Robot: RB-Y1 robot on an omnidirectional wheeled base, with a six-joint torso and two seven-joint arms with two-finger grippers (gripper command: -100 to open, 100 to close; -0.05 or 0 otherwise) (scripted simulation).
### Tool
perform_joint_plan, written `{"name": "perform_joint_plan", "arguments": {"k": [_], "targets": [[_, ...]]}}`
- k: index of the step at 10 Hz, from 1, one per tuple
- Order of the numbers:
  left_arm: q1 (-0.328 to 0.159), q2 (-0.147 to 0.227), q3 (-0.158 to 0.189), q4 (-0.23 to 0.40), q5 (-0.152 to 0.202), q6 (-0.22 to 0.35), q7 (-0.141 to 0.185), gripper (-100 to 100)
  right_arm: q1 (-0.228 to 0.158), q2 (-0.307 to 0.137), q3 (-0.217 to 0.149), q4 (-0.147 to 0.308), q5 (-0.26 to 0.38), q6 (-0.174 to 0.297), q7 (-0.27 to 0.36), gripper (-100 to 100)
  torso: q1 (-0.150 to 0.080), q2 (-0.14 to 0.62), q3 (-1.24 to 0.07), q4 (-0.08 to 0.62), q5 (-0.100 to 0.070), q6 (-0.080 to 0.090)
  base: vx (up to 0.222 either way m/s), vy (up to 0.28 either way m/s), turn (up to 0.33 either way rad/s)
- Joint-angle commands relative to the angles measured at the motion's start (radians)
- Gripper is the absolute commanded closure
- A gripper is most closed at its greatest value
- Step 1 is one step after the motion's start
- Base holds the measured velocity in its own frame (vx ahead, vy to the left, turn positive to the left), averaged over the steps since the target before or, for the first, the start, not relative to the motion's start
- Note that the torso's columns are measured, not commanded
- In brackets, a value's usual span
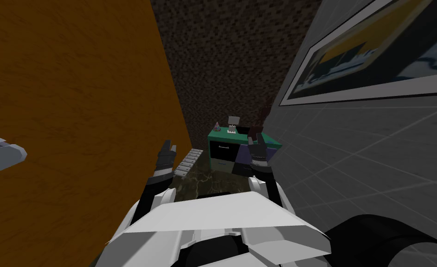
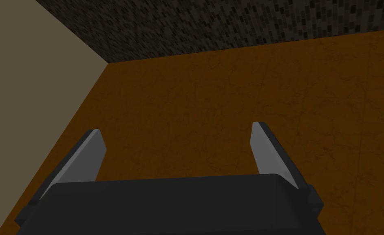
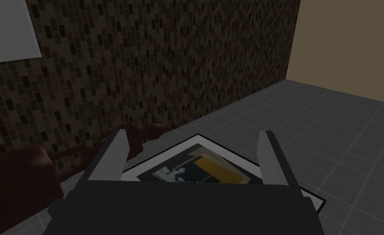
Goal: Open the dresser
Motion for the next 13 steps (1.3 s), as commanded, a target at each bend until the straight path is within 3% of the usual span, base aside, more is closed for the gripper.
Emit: {"name": "perform_joint_plan", "arguments": {"k": [1,9,10,13], "targets": [[0.0,0.0,0.0,0.0,0.0,0.0,0.0,0,0.0,0.0,0.0,0.0,0.0,0.0,0.0,0,0.0,0.04,-0.082,0.041,0.0,0.0,0.0,0.0,0.0],[0.0,0.0,0.0,0.0,0.0,0.0,0.0,0,0.0,0.0,0.0,0.0,0.0,0.0,0.0,0,0.0,0.618,-1.234,0.617,0.0,0.0,0.0,0.0,0.0],[0.0,0.0,0.0,0.0,0.0,0.0,0.0,0,-0.001,-0.035,-0.003,0.004,0.007,-0.002,0.012,-100,0.0,0.691,-1.382,0.691,0.0,0.0,0.016,0.01,-0.022],[0.0,0.0,0.0,0.0,0.0,0.0,0.0,0,-0.007,-0.105,-0.015,0.022,0.038,-0.011,0.059,-100,0.001,0.736,-1.476,0.736,0.0,0.0,0.037,0.028,-0.046]]}}
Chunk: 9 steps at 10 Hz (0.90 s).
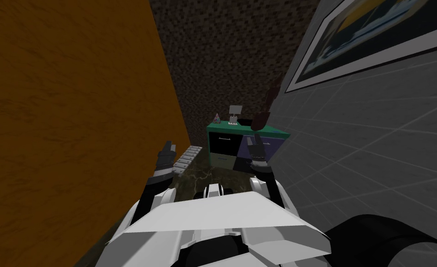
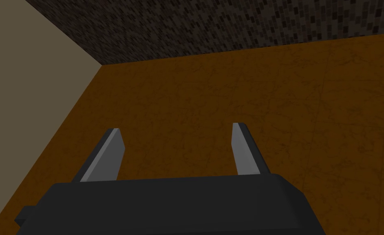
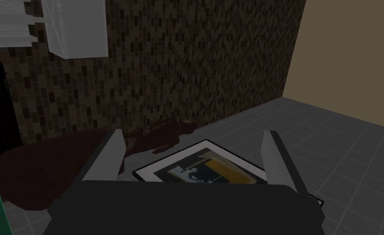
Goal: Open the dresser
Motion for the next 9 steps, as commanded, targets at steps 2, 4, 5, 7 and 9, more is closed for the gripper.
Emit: {"name": "perform_joint_plan", "arguments": {"k": [2,4,5,7,9], "targets": [[0.0,0.0,0.0,0.0,0.0,0.0,0.0,0,-0.012,-0.077,-0.021,0.031,0.051,-0.013,0.081,-100,0.0,0.001,-0.001,0.001,0.0,0.0,0.063,0.051,-0.065],[0.0,0.0,0.0,0.0,0.0,0.0,0.0,0,-0.02,-0.108,-0.037,0.056,0.091,-0.024,0.14,-100,-0.001,0.002,0.0,0.002,0.0,0.0,0.075,0.059,-0.086],[0.0,0.0,0.0,0.0,0.0,0.0,0.0,0,-0.024,-0.122,-0.046,0.07,0.114,-0.03,0.171,-100,0.0,0.002,0.0,0.002,0.0,0.0,0.069,0.082,-0.117],[0.0,0.0,0.0,0.0,0.0,0.0,0.0,0,-0.029,-0.134,-0.055,0.085,0.139,-0.037,0.219,-100,-0.002,0.003,0.0,0.002,0.0,0.0,0.068,0.051,-0.045],[0.0,0.0,0.0,0.0,0.0,0.0,0.0,0,-0.034,-0.145,-0.065,0.101,0.165,-0.045,0.259,-100,0.0,0.001,-0.001,0.001,0.0,0.0,0.078,0.068,-0.076]]}}
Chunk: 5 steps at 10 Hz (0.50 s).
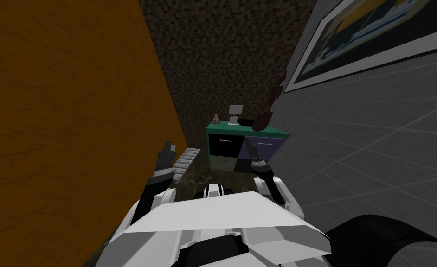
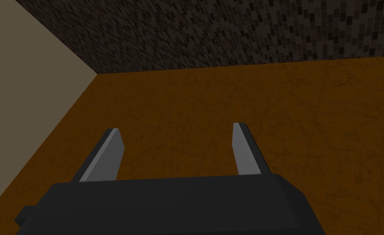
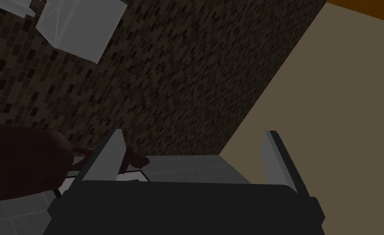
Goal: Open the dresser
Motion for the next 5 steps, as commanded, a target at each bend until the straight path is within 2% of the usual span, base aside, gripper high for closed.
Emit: {"name": "perform_joint_plan", "arguments": {"k": [1,2,4,5], "targets": [[0.0,0.0,0.0,0.0,0.0,0.0,0.0,0,-0.011,-0.017,-0.017,0.028,0.043,-0.012,0.072,-100,-0.001,0.002,0.001,0.0,0.0,0.0,0.06,0.054,-0.071],[0.0,0.0,0.0,0.0,0.0,0.0,0.0,0,-0.011,-0.017,-0.017,0.028,0.043,-0.012,0.078,-100,-0.001,0.002,0.001,0.001,0.0,0.0,0.045,0.043,-0.045],[0.0,0.0,0.0,0.0,0.0,0.0,0.0,0,-0.023,-0.031,-0.039,0.064,0.101,-0.028,0.145,-100,-0.001,0.002,0.001,0.001,0.0,0.0,0.064,0.062,-0.1],[0.0,0.0,0.0,0.0,0.0,0.0,0.0,0,-0.023,-0.031,-0.039,0.064,0.101,-0.028,0.167,-100,0.001,0.0,0.0,0.0,0.0,0.0,0.066,0.081,-0.057]]}}
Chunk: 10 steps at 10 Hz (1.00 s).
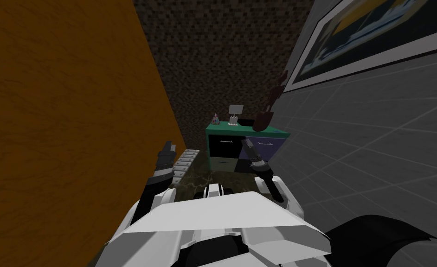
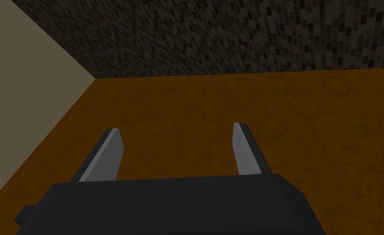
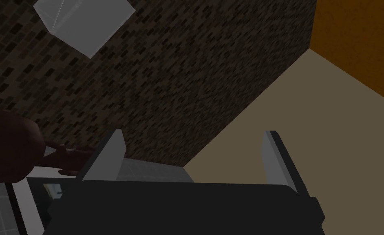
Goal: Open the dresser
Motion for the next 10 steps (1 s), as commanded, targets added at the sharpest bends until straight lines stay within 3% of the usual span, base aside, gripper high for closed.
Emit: {"name": "perform_joint_plan", "arguments": {"k": [1,10], "targets": [[0.0,0.0,0.0,0.0,0.0,0.0,0.0,0,-0.014,-0.011,-0.02,0.031,0.047,-0.011,0.076,-100,0.0,0.001,0.0,0.0,0.0,0.0,0.079,0.072,-0.073],[0.0,0.0,0.0,0.0,0.0,0.0,0.0,0,-0.038,-0.022,-0.068,0.109,0.172,-0.046,0.283,-100,-0.002,0.001,0.001,0.0,-0.001,0.0,0.057,0.056,-0.067]]}}
